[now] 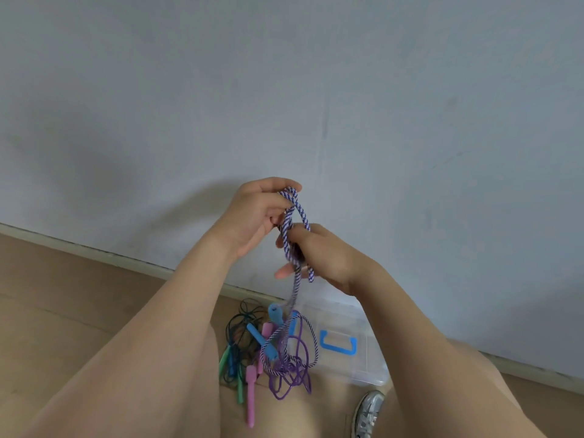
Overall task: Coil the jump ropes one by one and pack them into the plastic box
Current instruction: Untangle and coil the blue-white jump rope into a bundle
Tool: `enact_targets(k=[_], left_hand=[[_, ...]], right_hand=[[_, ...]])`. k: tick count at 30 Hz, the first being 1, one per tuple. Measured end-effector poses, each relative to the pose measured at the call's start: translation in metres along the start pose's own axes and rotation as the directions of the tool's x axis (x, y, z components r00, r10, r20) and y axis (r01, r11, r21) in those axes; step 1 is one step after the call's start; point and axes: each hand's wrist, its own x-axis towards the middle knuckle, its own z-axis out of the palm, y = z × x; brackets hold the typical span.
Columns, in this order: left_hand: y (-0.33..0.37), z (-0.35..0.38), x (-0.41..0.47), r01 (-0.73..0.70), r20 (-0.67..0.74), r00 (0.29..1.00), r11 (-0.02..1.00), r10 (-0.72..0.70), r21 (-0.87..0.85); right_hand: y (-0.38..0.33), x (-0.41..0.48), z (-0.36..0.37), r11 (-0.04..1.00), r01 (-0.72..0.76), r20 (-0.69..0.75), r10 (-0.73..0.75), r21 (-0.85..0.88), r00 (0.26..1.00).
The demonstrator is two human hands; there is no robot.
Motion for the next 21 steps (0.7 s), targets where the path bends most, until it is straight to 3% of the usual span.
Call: enact_targets(k=[3,5,7,9,11,13,16,18,19,21], left_hand=[[-0.004,0.001,0.003,-0.009,-0.068,0.998,1.0,0.01,0.022],[-0.01,-0.001,0.005,0.066,-0.043,0.997,0.995,-0.064,0.069],[-0.017,-0.003,0.004,0.198,0.057,0.977,0.971,-0.207,0.134],[-0.018,0.003,-0.003,0.311,0.23,0.903,0.922,-0.362,0.229],[-0.017,0.014,-0.011,0.352,0.326,0.798,0.83,-0.508,0.433],[-0.024,0.02,-0.013,0.292,0.321,0.718,0.686,-0.618,0.667],[-0.044,0.014,-0.009,0.06,0.219,0.746,0.392,-0.629,0.918],[-0.051,0.009,-0.007,-0.005,0.121,0.792,0.192,-0.598,0.981],[-0.054,0.006,-0.006,0.016,0.082,0.825,0.169,-0.559,0.985],[-0.053,0.006,-0.004,0.11,0.033,0.883,0.275,-0.469,0.955]], right_hand=[[0.004,0.004,0.0,0.973,0.118,-0.187,-0.156,-0.197,0.97],[0.006,0.007,-0.001,0.959,0.199,-0.32,-0.256,-0.201,0.912],[0.005,0.01,-0.004,0.933,0.314,-0.475,-0.359,-0.175,0.803],[0.0,0.01,-0.007,0.895,0.425,-0.605,-0.412,-0.131,0.681],[-0.008,0.006,-0.007,0.83,0.553,-0.658,-0.374,0.078,0.654],[-0.016,0.0,-0.009,0.706,0.631,-0.655,-0.316,0.32,0.686],[-0.02,-0.006,-0.018,0.614,0.664,-0.68,-0.266,0.427,0.683],[-0.012,-0.004,-0.026,0.674,0.672,-0.721,-0.296,0.308,0.627],[-0.008,-0.003,-0.03,0.727,0.663,-0.741,-0.344,0.178,0.577],[0.002,-0.002,-0.039,0.813,0.548,-0.707,-0.505,-0.197,0.496]])
